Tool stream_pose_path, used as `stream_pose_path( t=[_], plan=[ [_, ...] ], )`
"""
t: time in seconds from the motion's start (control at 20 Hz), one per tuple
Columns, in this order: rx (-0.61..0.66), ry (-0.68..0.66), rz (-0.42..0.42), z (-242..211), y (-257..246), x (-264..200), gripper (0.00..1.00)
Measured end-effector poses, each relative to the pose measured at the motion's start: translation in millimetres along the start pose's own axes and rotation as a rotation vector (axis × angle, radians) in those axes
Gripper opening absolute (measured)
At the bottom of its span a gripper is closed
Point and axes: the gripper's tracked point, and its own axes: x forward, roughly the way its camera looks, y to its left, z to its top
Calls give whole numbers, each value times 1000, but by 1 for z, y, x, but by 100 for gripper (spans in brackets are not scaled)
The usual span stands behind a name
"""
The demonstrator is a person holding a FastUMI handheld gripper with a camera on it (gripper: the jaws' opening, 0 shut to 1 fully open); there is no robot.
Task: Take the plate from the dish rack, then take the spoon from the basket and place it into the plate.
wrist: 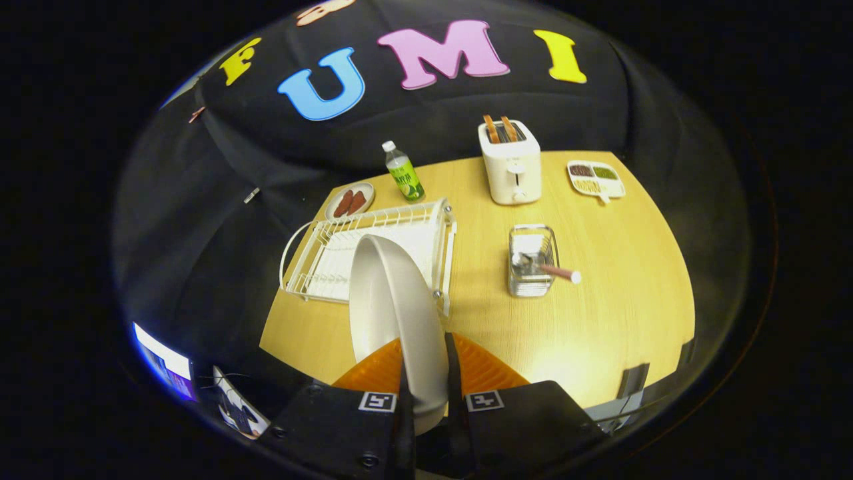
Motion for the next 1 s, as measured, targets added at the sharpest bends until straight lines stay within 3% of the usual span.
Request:
stream_pose_path(
  t=[0.45,1.0],
  plan=[
    [183,168,-37,-93,-76,31,23],
    [344,174,19,-95,-99,79,25]
  ],
)
